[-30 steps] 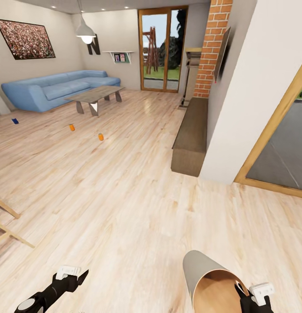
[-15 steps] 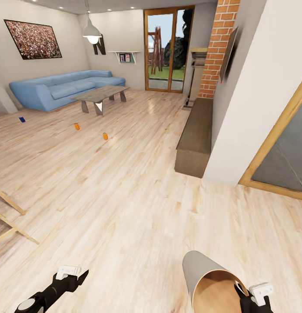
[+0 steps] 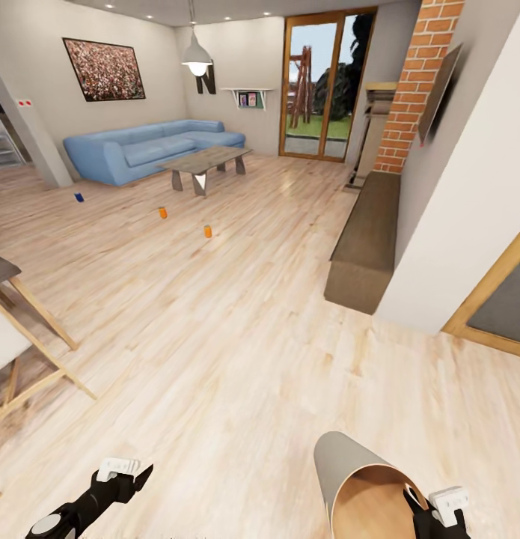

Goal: Put the three can of soda from the living room inside the tash can in the kitchen.

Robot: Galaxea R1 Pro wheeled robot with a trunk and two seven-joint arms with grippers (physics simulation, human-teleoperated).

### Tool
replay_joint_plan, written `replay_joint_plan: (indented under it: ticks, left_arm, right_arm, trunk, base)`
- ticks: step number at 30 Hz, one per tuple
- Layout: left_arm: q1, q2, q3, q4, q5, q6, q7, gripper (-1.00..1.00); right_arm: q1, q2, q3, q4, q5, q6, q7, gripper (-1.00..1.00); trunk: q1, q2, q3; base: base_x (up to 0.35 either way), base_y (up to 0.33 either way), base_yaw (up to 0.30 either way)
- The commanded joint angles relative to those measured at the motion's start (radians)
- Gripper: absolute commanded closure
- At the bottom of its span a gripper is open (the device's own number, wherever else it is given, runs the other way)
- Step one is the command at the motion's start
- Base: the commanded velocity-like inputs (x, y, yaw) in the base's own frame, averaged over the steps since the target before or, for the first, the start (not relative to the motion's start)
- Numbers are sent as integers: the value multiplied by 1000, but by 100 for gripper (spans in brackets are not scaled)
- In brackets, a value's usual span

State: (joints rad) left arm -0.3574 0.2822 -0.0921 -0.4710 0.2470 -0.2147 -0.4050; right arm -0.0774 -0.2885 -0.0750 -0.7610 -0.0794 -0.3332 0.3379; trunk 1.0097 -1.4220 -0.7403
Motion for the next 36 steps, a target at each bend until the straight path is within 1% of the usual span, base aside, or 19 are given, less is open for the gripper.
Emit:
replay_joint_plan:
  ticks: [1, 12, 20, 24, 31, 35, 36]
  left_arm:
    - [0, 0, 0, 0, 0, 0, 0, -100]
    - [0, 0, 0, 0, 0, 0, 0, -100]
    - [0, 0, 0, 0, 0, 0, 0, -100]
    - [0, 0, 0, 0, 0, 0, 0, -100]
    - [0, -1, 0, 0, -2, -1, 1, -100]
    - [-1, 5, 3, -8, 3, 8, -40, -100]
    - [-1, 6, 3, -10, 4, 12, -62, -100]
  right_arm:
    - [-1, 0, 0, -1, -5, 0, 10, 100]
    - [0, 0, -2, -1, -5, 0, 10, 100]
    - [-1, 0, 5, -2, -5, 7, 4, 100]
    - [-1, 0, 17, -3, -4, 5, -1, 100]
    - [-1, -2, 21, -3, -4, 0, 0, 100]
    - [-1, -7, 20, -26, -4, -2, 12, 100]
    - [-3, -8, 19, -35, -4, -2, 14, 100]
  trunk:
    - [0, 0, 0]
    - [0, 0, 0]
    - [0, 0, 0]
    - [0, 0, 0]
    - [0, 0, 0]
    - [0, 0, 0]
    - [0, 0, 0]
  base:
    - [0, 0, 246]
    - [0, 0, 221]
    - [0, 0, 27]
    - [0, 0, 3]
    - [0, 0, 1]
    - [0, 0, 0]
    - [0, 0, 0]
